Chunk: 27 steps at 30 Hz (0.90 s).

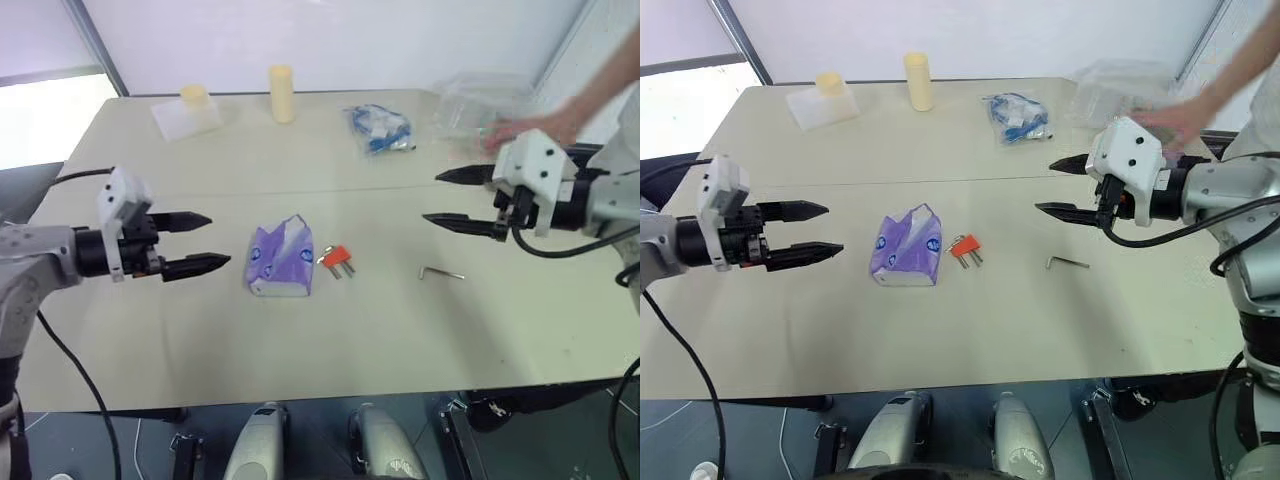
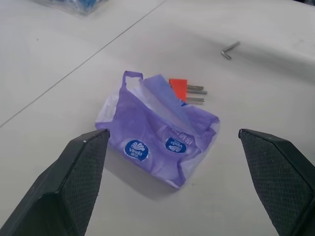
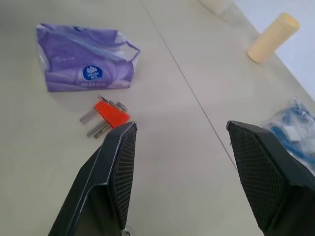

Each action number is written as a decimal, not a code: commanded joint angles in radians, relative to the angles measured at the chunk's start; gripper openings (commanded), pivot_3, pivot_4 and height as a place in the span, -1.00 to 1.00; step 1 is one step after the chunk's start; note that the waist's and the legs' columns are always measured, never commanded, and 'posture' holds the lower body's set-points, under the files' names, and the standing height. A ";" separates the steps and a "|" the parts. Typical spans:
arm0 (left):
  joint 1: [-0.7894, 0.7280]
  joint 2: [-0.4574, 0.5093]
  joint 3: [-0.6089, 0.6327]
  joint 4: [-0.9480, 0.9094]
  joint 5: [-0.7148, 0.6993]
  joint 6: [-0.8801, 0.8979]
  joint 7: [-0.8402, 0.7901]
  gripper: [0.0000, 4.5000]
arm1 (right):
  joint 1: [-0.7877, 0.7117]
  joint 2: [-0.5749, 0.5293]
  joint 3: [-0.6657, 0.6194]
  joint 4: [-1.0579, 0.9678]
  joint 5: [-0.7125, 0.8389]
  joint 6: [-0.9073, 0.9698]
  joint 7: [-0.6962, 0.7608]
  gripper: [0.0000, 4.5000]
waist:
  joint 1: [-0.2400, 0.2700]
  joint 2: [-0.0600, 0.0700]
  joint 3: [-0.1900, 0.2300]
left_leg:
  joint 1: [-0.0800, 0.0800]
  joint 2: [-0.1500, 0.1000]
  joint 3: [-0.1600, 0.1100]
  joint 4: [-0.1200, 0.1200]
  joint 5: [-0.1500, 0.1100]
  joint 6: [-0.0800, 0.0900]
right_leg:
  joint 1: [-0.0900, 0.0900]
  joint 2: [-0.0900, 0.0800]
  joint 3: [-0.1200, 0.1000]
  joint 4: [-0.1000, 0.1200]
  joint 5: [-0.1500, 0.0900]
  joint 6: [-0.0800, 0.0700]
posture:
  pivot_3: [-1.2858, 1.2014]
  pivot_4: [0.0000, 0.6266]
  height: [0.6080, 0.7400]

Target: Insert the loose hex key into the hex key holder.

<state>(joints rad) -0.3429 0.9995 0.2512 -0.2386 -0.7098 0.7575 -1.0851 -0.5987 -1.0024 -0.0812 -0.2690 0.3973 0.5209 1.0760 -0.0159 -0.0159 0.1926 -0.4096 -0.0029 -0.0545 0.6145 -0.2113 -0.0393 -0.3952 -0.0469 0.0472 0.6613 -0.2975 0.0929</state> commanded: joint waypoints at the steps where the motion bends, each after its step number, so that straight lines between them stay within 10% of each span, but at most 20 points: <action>1: -0.019 0.013 0.029 -0.015 -0.005 -0.025 -0.011 0.96 | -0.039 0.001 -0.006 -0.016 0.015 0.010 -0.002 0.34 | 0.000 0.000 0.000 | 0.000 0.000 0.000 0.000 0.000 0.000 | 0.000 0.000 0.000 0.000 0.000 0.000 | 0.03 -0.52 1.00; 27: -0.043 -0.003 -0.065 -0.015 0.063 -0.070 -0.036 0.96 | -0.041 0.034 0.022 -0.018 -0.001 0.016 -0.037 0.34 | 0.000 0.000 0.000 | -0.001 0.000 0.001 0.000 0.000 0.000 | -0.001 0.001 0.000 0.000 0.001 0.001 | 0.03 -0.52 1.00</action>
<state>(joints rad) -0.3840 0.9909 0.1920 -0.2352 -0.6580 0.7088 -1.1118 -0.6352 -0.9604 -0.0407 -0.2788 0.4035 0.5565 1.0393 -0.0163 -0.0160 0.1927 -0.4104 -0.0028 -0.0539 0.6146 -0.2113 -0.0393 -0.3961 -0.0460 0.0474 0.6616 -0.2969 0.0939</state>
